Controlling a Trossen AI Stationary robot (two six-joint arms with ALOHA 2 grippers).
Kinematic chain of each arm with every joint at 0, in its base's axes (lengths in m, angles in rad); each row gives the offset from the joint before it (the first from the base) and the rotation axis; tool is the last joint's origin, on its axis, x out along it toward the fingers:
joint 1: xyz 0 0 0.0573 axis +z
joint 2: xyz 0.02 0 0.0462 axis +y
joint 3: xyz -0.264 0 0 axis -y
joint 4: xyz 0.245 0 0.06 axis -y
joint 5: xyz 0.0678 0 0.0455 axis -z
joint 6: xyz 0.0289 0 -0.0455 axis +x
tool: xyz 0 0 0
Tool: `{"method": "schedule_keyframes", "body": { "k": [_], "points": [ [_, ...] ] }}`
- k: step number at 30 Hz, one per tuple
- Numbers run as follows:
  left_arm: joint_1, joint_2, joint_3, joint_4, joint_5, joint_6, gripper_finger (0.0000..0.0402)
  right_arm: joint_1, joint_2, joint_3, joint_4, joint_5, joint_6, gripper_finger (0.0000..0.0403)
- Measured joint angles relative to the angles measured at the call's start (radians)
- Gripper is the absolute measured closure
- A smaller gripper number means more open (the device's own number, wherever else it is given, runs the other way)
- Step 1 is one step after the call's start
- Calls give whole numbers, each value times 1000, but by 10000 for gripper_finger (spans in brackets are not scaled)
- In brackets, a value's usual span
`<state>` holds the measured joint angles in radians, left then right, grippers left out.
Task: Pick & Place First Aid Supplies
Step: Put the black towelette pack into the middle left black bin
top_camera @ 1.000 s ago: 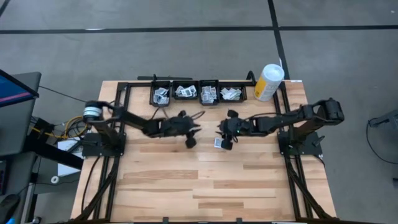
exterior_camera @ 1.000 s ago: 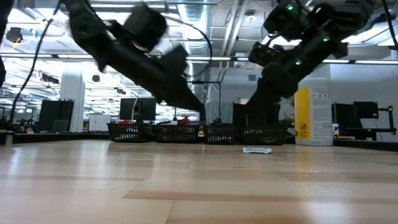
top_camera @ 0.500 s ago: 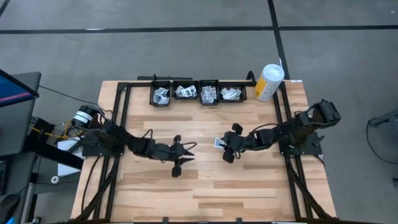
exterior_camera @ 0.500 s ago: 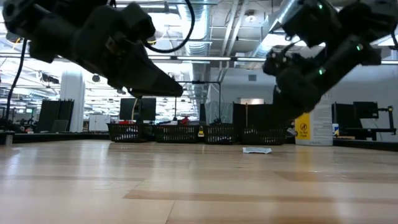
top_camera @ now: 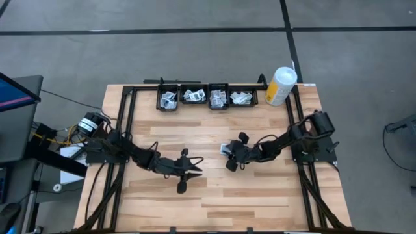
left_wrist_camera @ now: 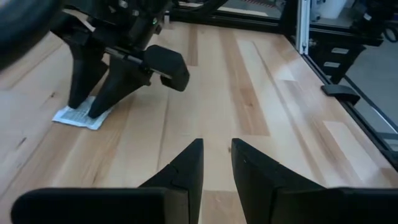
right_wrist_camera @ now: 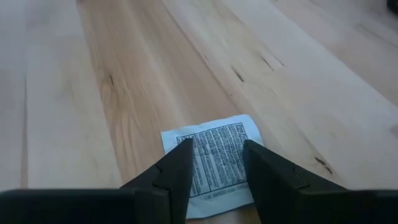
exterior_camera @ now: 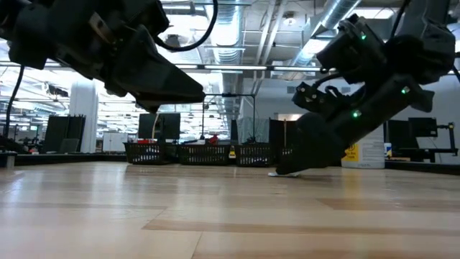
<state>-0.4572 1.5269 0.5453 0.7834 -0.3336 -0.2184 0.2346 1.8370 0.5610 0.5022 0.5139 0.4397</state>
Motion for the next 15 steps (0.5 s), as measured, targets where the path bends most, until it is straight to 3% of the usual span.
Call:
{"method": "schedule_keyframes", "body": {
  "k": [10, 15],
  "points": [
    [-10, 0, 0, 0, -4, 0, 318, 0, 29, -1, 19, -3, 3, 162],
    [-10, 0, 0, 0, -3, -8, 318, 1, 30, -2, 16, -11, 34, 144]
  ]
}}
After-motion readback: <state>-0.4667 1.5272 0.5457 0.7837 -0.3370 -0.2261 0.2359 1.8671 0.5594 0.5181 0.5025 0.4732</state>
